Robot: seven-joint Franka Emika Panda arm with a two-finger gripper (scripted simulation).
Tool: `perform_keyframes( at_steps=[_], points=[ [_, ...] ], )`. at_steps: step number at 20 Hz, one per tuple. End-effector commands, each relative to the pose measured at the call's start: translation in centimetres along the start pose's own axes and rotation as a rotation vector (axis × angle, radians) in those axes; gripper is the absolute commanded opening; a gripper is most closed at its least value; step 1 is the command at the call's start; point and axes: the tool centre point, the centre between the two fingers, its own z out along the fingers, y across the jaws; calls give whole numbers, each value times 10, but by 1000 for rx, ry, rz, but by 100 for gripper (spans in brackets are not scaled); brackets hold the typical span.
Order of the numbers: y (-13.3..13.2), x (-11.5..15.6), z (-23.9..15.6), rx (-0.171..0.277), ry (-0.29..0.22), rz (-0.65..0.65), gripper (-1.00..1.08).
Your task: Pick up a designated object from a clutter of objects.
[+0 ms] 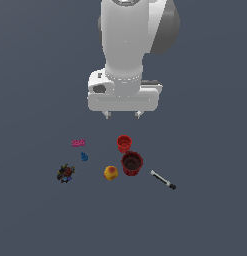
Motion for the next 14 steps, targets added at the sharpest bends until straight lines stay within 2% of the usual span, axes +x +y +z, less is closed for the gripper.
perform_keyframes(
  at_steps=[1, 14],
  points=[
    [0, 0, 0, 0, 0, 0, 100],
    [6, 5, -10, 14, 13, 49, 100]
  ],
)
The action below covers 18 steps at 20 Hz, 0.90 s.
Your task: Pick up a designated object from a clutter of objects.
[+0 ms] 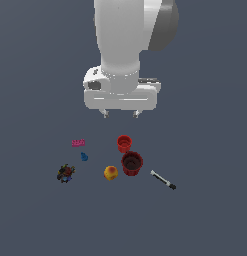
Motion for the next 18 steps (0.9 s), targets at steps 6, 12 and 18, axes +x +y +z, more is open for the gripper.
perform_keyframes(
  at_steps=[6, 12, 18],
  points=[
    [1, 7, 9, 4, 0, 45, 100],
    [5, 21, 29, 10, -1, 141, 100],
    [11, 41, 63, 17, -2, 292, 100]
  ],
)
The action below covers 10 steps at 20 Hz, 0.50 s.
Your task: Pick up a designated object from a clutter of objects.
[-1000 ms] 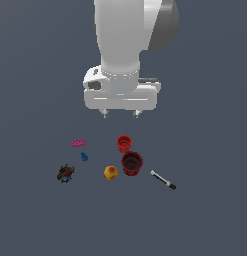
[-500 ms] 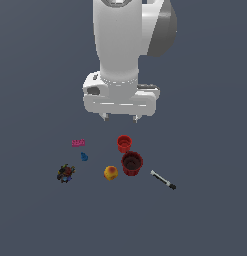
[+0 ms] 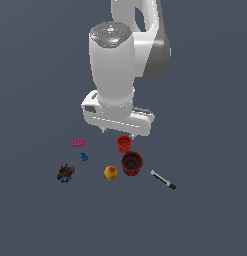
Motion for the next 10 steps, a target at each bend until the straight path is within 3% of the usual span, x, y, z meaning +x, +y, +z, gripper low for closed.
perform_keyframes(
  at_steps=[1, 10],
  points=[
    [1, 9, 17, 2, -1, 72, 100],
    [8, 41, 83, 3, 2, 348, 100]
  ],
)
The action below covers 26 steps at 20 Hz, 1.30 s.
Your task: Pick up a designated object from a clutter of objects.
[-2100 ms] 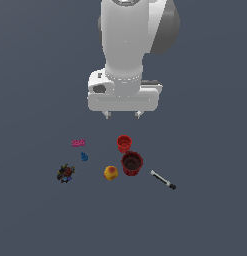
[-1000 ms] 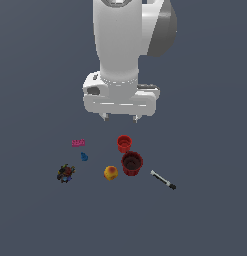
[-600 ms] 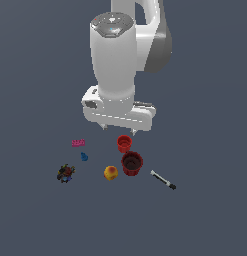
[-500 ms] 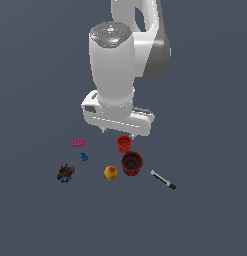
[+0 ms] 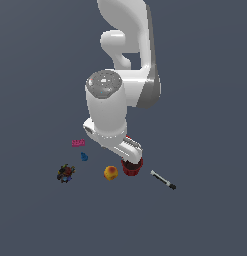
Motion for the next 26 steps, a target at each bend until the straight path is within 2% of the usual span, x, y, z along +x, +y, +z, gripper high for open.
perform_keyframes(
  at_steps=[1, 7, 13, 26],
  points=[
    [0, 8, 19, -1, 2, 78, 100],
    [3, 23, 58, -5, 8, 228, 100],
    [6, 30, 83, -8, 13, 321, 100],
    [7, 33, 103, -11, 15, 355, 100]
  ],
)
